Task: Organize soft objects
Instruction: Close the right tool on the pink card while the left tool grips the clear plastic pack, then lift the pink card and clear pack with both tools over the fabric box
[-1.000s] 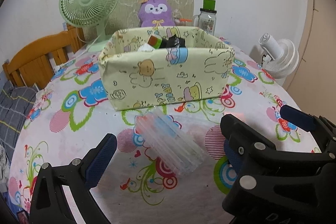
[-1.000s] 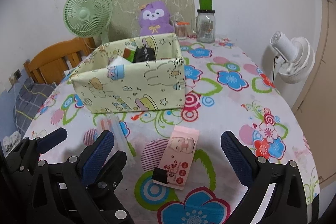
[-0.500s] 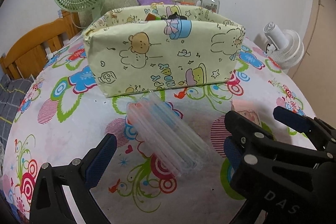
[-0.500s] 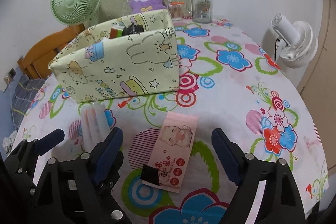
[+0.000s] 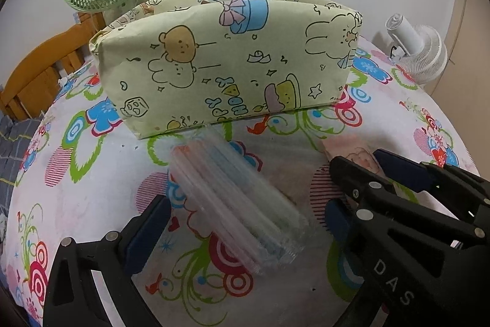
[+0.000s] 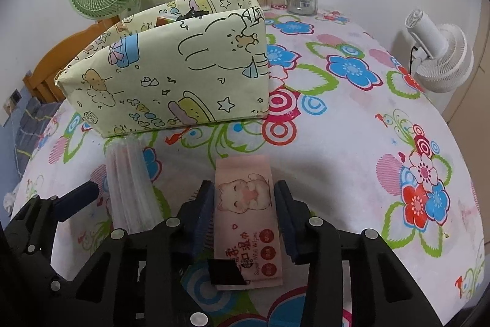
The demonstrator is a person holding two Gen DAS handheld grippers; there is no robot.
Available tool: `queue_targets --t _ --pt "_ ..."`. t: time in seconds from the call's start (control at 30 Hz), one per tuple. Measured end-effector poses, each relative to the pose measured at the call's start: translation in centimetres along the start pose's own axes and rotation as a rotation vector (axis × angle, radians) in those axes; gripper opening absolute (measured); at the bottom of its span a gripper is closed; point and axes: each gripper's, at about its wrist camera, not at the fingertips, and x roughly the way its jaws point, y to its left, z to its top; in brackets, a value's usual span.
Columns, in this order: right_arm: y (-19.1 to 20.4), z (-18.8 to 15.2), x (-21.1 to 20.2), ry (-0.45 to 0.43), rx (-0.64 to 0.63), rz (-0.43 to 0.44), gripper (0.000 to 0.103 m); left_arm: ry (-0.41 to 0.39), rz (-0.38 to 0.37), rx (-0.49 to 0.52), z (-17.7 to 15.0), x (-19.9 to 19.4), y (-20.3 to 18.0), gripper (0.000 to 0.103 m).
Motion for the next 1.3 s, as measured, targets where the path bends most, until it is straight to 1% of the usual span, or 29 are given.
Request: queue_targets --t 0.23,0.4,0.47,0.5,0.57,0.6,0.67,0.77,0.8,0.87,0.97,1.03,1.3 --pt "0.3 1.2 0.5 -0.007 -0.011 0.001 0.042 -0.005 0.004 -0.047 0.8 0.5 0.9 0.1" --pt "0.6 2.1 0.8 -0.011 -0.02 0.008 0.042 -0.009 -0.001 -0.083 1.2 0.8 1.6 0.092" --pt "0.7 2.2 1.0 -0.01 -0.021 0.011 0.042 -0.016 0.001 -0.089 1.3 0.7 1.8 0.083" --pt "0.7 2.3 1.1 -0.011 -0.021 0.012 0.042 -0.019 0.006 -0.088 1.3 0.7 1.8 0.081" --pt "0.8 2.3 1.1 -0.01 -0.024 0.011 0.042 -0.028 0.004 -0.08 1.2 0.5 1.8 0.07" --pt "0.9 2.3 1.1 -0.01 -0.025 0.014 0.043 -0.031 -0.001 -0.077 1.2 0.5 1.8 0.067" --pt "1.0 2.3 1.0 -0.013 -0.027 0.017 0.043 -0.039 -0.015 -0.072 1.1 0.2 1.7 0.047" --pt "1.3 2.1 0.8 -0.018 -0.031 0.019 0.043 -0.039 -0.03 -0.068 1.0 0.0 1.7 0.036" --pt "1.3 2.1 0.7 -0.019 -0.032 0.019 0.043 -0.038 -0.036 -0.067 0.9 -0.1 1.7 0.033" --pt "1.5 1.9 0.4 -0.021 -0.031 0.024 0.043 -0.039 -0.043 -0.067 0.8 -0.4 1.6 0.024" --pt "1.5 1.6 0.1 -0.023 -0.03 0.026 0.043 -0.045 -0.046 -0.061 0.5 -0.8 1.4 0.016" --pt "1.6 1.4 -0.2 -0.026 -0.028 0.029 0.043 -0.046 -0.051 -0.058 0.3 -1.1 1.4 0.013" --pt "2.2 0.9 -2.0 -0.06 -0.035 0.039 0.043 -0.087 -0.046 -0.051 0.0 -2.9 1.5 0.012"
